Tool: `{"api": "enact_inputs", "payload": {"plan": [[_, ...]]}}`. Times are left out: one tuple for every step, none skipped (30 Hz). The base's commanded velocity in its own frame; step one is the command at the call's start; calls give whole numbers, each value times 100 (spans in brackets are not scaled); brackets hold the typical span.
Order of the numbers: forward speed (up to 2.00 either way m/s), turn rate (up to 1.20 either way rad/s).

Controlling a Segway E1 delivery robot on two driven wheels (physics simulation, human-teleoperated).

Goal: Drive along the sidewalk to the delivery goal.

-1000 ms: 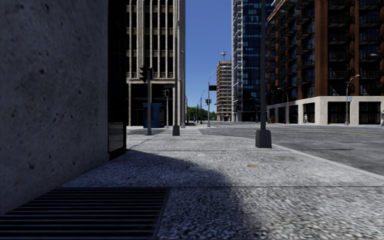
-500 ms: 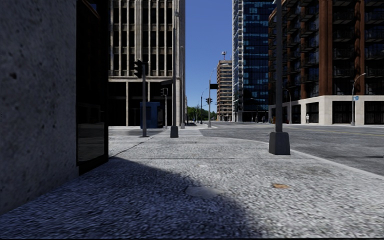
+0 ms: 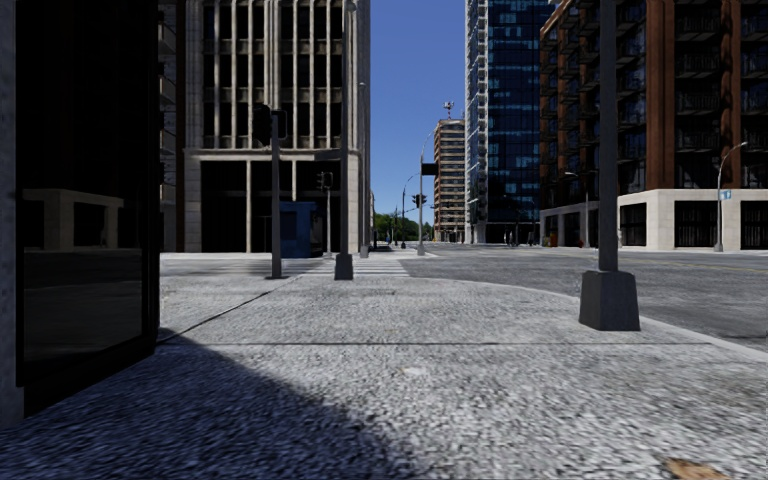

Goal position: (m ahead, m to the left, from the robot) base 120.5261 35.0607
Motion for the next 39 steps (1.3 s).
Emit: {"api": "enact_inputs", "payload": {"plan": [[200,0],[200,0],[200,0],[200,0],[200,0],[200,0],[200,0],[200,0],[200,0],[200,0],[200,0],[200,0],[200,0],[200,0],[200,0],[200,0],[200,0],[200,0],[200,0],[200,0],[200,0],[200,0],[200,0],[200,0],[200,0],[200,0],[200,0],[200,0],[200,0],[200,0],[200,0],[200,0],[200,0],[200,0],[200,0],[200,0],[200,0],[200,0],[200,0]]}}
